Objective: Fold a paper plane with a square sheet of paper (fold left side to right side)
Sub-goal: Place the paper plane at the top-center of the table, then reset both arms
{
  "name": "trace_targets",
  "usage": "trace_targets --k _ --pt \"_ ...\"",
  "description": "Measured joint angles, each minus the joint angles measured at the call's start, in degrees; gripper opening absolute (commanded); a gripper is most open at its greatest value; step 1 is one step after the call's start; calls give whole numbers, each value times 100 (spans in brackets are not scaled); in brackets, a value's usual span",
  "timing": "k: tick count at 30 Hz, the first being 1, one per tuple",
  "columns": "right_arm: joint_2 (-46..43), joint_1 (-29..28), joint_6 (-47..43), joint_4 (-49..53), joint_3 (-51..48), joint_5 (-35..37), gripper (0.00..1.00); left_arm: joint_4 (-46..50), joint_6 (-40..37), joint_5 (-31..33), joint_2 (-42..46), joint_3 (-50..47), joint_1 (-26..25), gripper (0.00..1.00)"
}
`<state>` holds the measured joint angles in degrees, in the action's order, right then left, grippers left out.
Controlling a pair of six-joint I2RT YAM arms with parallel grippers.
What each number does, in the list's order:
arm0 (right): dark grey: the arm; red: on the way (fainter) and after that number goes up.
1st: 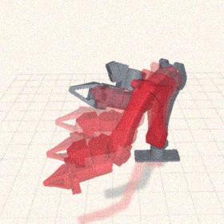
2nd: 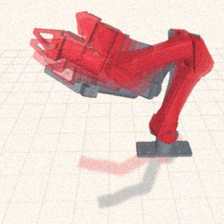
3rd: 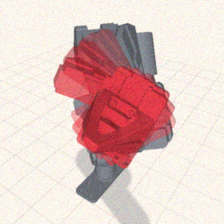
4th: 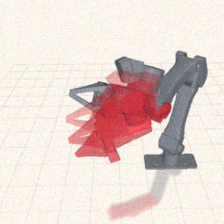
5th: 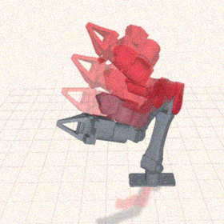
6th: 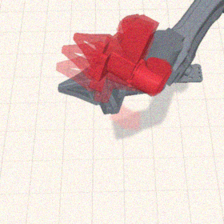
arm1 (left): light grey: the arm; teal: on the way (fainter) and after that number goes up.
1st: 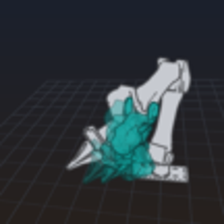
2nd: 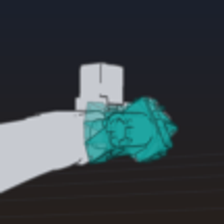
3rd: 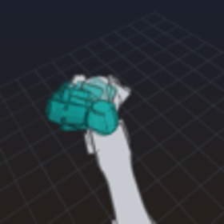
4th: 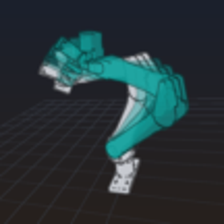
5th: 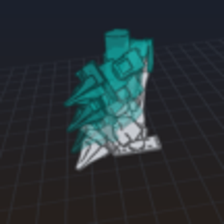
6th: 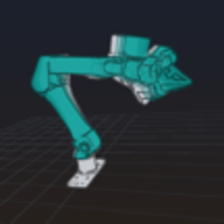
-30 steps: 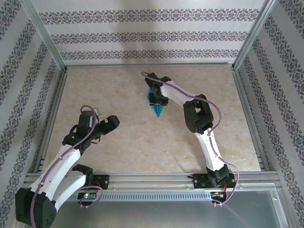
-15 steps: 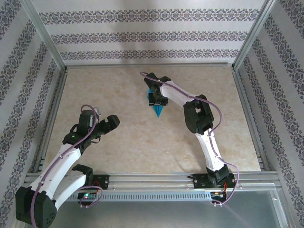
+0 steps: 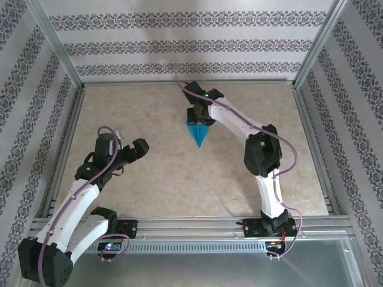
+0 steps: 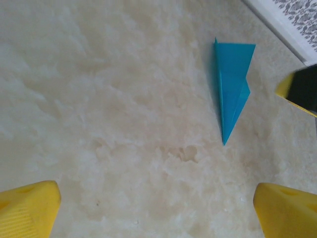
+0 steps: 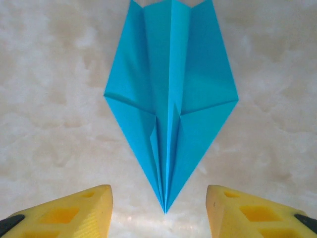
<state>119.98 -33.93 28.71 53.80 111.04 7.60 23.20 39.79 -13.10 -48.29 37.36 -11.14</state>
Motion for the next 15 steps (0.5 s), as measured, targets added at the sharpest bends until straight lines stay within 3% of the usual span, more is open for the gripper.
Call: trace_targets --k 4,11,13,14,15 --pt "-968 -46 -201 -111 -684 98 61 127 -260 205 26 247 81 100" --pt "-2966 9 -560 -535 -2651 286 80 203 -380 789 256 260 186 100" --pt "-3499 92 -656 -691 -3233 337 88 162 -380 999 415 214 208 100" --pt "-3797 173 -678 -776 -3547 358 98 142 -380 1115 520 166 216 100" --pt "-4072 264 -730 -868 -3834 365 98 133 -380 1237 619 111 227 100"
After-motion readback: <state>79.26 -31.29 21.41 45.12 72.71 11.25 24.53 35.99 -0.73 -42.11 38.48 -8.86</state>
